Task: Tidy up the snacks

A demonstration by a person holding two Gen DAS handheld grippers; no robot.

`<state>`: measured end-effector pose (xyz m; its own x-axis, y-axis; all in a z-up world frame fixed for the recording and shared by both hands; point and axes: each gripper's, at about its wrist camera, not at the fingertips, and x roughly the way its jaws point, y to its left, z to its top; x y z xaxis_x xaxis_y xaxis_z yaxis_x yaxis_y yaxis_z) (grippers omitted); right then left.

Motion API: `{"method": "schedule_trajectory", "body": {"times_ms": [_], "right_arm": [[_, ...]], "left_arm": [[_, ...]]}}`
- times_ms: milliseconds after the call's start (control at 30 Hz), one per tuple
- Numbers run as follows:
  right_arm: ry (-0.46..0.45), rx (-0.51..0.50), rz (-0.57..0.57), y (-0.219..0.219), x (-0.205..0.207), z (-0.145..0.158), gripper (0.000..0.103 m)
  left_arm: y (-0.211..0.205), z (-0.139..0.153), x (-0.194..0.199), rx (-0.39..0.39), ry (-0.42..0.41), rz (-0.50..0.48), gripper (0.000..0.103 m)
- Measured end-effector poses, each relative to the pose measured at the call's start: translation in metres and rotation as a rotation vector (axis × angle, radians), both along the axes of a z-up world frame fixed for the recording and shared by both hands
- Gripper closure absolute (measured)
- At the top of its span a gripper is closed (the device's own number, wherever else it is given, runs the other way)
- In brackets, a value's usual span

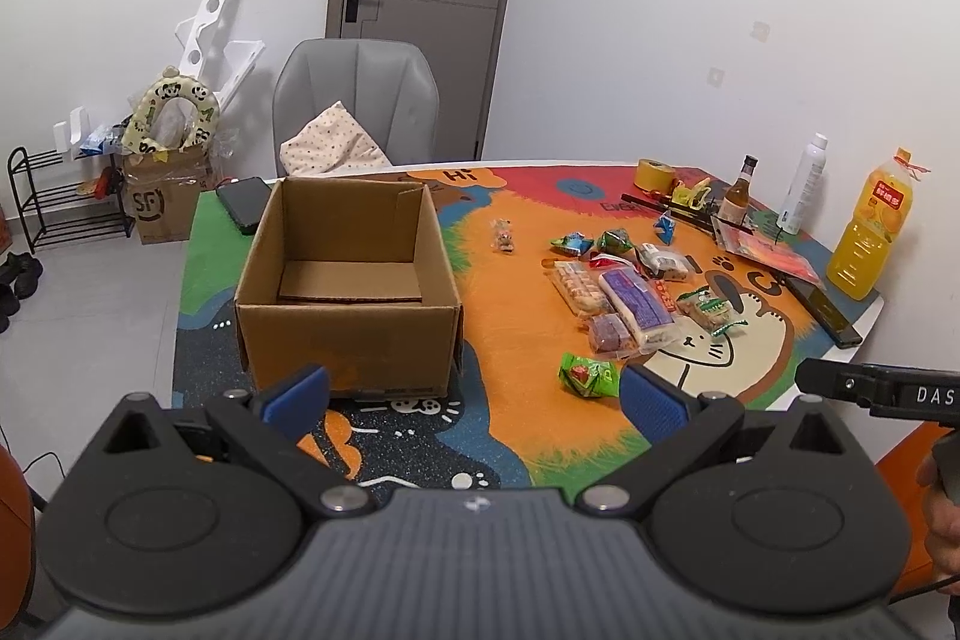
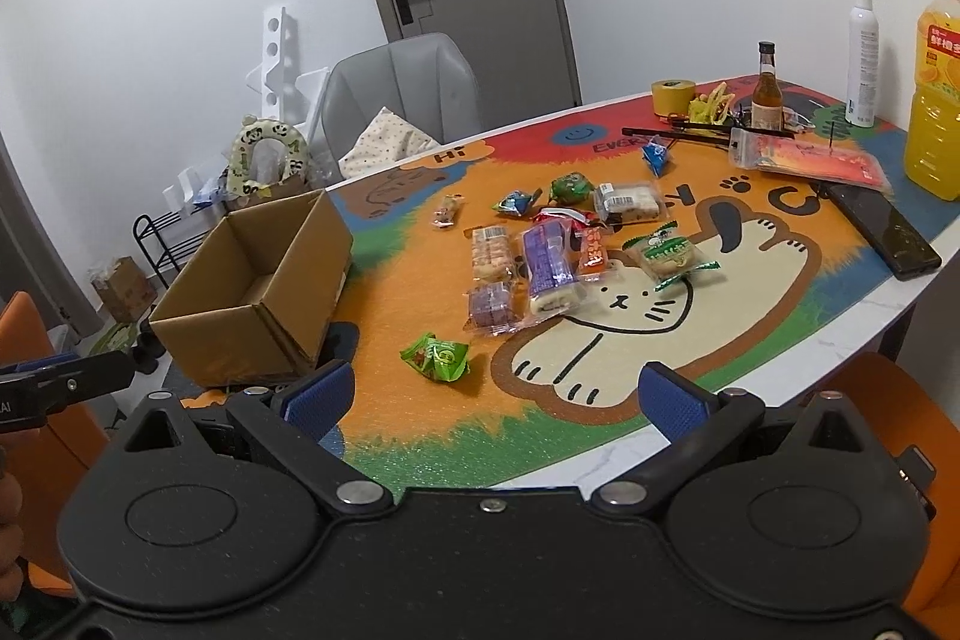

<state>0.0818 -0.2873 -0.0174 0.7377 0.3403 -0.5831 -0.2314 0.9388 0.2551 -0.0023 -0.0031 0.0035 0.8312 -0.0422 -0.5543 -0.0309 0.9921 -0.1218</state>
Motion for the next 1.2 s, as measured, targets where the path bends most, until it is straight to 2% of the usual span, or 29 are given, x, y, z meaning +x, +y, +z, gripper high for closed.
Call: {"method": "schedule_trajectory", "body": {"times_ms": [1200], "right_arm": [[-0.013, -0.037, -0.016, 0.004, -0.001, -0.001, 0.000]], "left_arm": [[0.006, -0.009, -0.001, -0.025, -0.006, 0.005, 0.001]]}}
